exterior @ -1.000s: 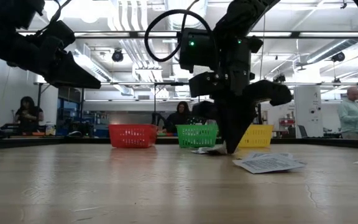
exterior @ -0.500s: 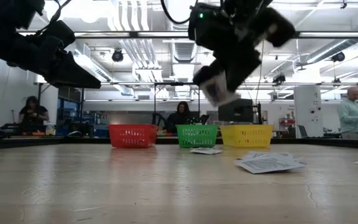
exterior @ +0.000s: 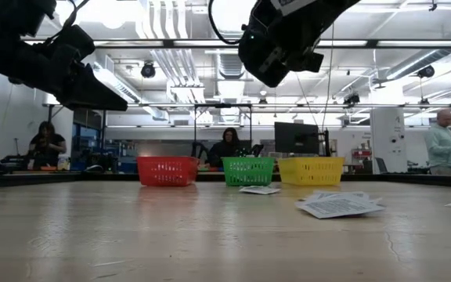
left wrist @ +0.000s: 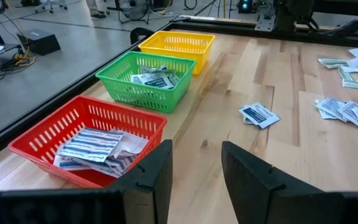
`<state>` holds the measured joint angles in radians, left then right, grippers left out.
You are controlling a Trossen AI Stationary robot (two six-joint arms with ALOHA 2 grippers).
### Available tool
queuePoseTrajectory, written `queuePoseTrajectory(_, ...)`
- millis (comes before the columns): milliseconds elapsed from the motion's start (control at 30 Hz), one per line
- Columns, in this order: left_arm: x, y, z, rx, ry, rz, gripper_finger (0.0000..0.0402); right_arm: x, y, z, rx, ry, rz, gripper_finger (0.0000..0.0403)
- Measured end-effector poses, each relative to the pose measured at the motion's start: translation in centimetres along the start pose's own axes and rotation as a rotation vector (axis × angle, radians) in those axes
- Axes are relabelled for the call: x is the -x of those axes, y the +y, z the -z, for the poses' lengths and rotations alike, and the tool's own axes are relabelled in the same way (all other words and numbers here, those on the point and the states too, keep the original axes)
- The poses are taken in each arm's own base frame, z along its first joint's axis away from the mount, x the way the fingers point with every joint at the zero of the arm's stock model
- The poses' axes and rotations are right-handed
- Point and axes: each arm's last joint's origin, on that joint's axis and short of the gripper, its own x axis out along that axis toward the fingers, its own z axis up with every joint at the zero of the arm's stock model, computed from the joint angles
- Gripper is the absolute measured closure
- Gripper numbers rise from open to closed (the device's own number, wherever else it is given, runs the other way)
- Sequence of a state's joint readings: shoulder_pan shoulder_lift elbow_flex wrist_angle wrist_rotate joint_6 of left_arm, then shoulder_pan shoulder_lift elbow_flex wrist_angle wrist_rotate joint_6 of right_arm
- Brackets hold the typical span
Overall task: Pick & Place First Aid Supplies
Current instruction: Put the alcohol pad into the green basket
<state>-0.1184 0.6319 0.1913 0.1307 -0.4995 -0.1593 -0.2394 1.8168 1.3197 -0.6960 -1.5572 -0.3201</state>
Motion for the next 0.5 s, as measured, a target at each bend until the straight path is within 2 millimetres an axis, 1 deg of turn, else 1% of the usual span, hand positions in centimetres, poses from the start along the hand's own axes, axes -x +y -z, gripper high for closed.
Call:
queuePoseTrajectory(133, 0.0, 0.0, 0.0, 0.001, 0.000, 0.000, 0.0268, 0.0, -0.1, 0.0, -0.001, 0.011, 0.030, 0.0394)
queuePoseTrajectory(200, 0.0, 0.0, 0.0, 0.000, 0.000, 0.000, 0.0268, -0.1, -0.4, 0.1, -0.036, 0.051, 0.151, 0.0394)
queuePoseTrajectory(233, 0.0, 0.0, 0.0, 0.001, 0.000, 0.000, 0.0268, -0.1, -0.7, 0.2, -0.072, 0.080, 0.261, 0.0394)
queuePoseTrajectory(333, 0.0, 0.0, 0.0, 0.001, 0.000, 0.000, 0.0268, 0.3, -1.7, 0.6, -0.153, 0.177, 0.691, 0.0394)
queuePoseTrajectory(400, 0.0, 0.0, 0.0, 0.001, 0.000, 0.000, 0.0268, 0.9, -2.2, 0.8, -0.142, 0.239, 0.935, 0.0394)
queuePoseTrajectory(500, 0.0, 0.0, 0.0, 0.001, 0.000, 0.000, 0.0268, 1.7, -2.2, 0.6, -0.095, 0.325, 1.202, 0.0394)
